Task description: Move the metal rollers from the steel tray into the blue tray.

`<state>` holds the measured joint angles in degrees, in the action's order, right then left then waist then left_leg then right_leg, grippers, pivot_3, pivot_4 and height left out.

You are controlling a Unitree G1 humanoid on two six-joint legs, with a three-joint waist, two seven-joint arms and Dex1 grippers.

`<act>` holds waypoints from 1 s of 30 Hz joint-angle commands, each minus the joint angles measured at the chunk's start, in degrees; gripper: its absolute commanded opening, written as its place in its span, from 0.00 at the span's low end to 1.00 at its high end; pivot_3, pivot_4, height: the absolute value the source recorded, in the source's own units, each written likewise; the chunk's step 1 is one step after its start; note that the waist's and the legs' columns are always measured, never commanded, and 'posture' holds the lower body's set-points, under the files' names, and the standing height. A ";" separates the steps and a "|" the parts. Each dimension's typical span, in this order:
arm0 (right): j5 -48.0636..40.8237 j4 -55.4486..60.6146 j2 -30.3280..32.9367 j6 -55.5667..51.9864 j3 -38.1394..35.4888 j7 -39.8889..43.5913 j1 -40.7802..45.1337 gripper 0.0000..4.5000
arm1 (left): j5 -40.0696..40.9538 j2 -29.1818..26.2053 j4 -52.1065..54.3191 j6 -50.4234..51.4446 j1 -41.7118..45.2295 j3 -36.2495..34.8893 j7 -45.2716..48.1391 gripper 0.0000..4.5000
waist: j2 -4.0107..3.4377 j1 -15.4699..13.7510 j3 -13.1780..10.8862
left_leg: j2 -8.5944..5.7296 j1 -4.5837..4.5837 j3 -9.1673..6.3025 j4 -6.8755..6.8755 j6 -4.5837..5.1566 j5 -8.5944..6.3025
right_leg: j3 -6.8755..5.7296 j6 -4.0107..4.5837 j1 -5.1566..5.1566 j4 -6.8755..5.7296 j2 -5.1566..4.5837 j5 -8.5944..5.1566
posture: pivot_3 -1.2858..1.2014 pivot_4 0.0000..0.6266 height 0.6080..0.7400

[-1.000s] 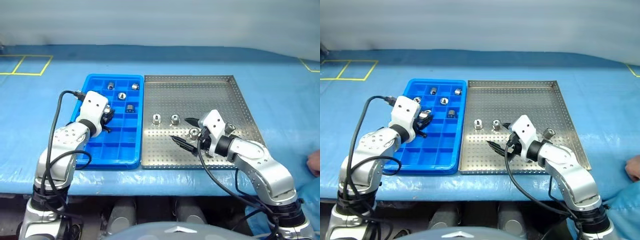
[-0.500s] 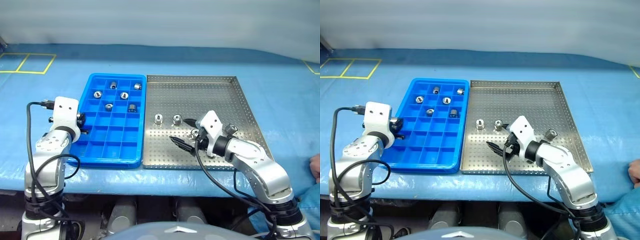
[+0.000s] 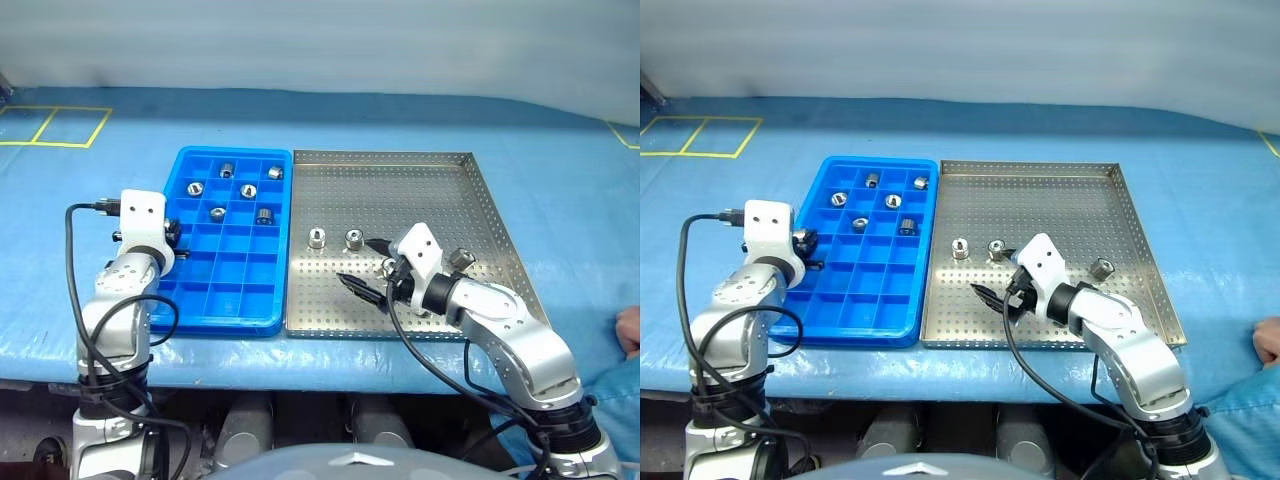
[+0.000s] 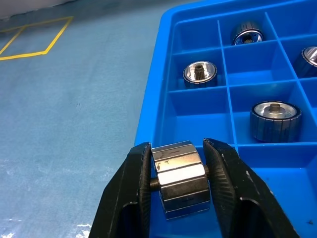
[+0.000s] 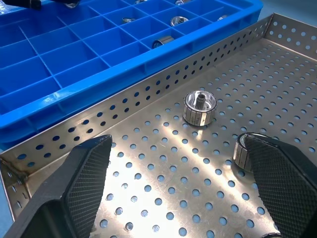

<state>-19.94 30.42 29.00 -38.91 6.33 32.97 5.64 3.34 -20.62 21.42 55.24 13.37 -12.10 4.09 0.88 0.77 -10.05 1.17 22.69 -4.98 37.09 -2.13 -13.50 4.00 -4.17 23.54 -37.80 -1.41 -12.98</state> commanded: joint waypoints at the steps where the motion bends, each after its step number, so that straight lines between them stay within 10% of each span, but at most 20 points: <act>1: 0.27 1.89 0.18 1.48 -1.29 -0.68 -0.27 1.00 | -0.12 -0.55 0.70 -1.15 -0.09 -1.01 0.39 0.50 | 0.00 0.00 0.00 | 0.00 0.00 0.00 0.00 0.00 0.00 | 0.00 0.00 0.00 0.00 0.00 0.00 | 0.54 0.24 1.00; 4: 0.83 1.72 0.33 1.70 -1.80 -1.32 -0.42 1.00 | 3.07 2.50 1.38 -3.36 1.24 -3.68 0.90 0.71 | 0.00 -0.04 0.00 | 0.00 0.01 0.00 0.01 0.00 0.00 | 0.00 0.00 0.00 0.00 0.00 0.00 | 0.54 0.24 1.00; 12: 1.84 3.47 1.70 0.48 -3.57 -3.03 -2.09 1.00 | 13.01 8.67 2.31 -12.02 4.60 7.81 14.46 0.71 | 0.02 -0.03 -0.01 | -0.05 0.05 0.01 0.09 -0.01 0.00 | 0.01 -0.03 -0.05 0.05 -0.05 0.03 | 0.51 0.24 1.00; 30: 2.71 7.07 1.31 0.58 -3.83 -6.81 -5.70 1.00 | -3.39 6.34 -11.53 1.70 20.37 34.28 14.18 0.71 | 0.01 3.54 0.00 | -0.03 0.01 0.04 0.06 0.02 0.01 | 0.09 -0.07 -0.01 0.00 0.03 0.02 | 0.47 0.24 1.00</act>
<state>-17.29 35.05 30.47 -39.28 3.00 26.31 -0.51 0.98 -13.98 8.81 54.66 32.18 20.66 17.74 0.89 4.30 -10.05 1.13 22.70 -4.94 37.15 -2.11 -13.50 4.10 -4.23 23.53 -37.80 -1.38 -12.96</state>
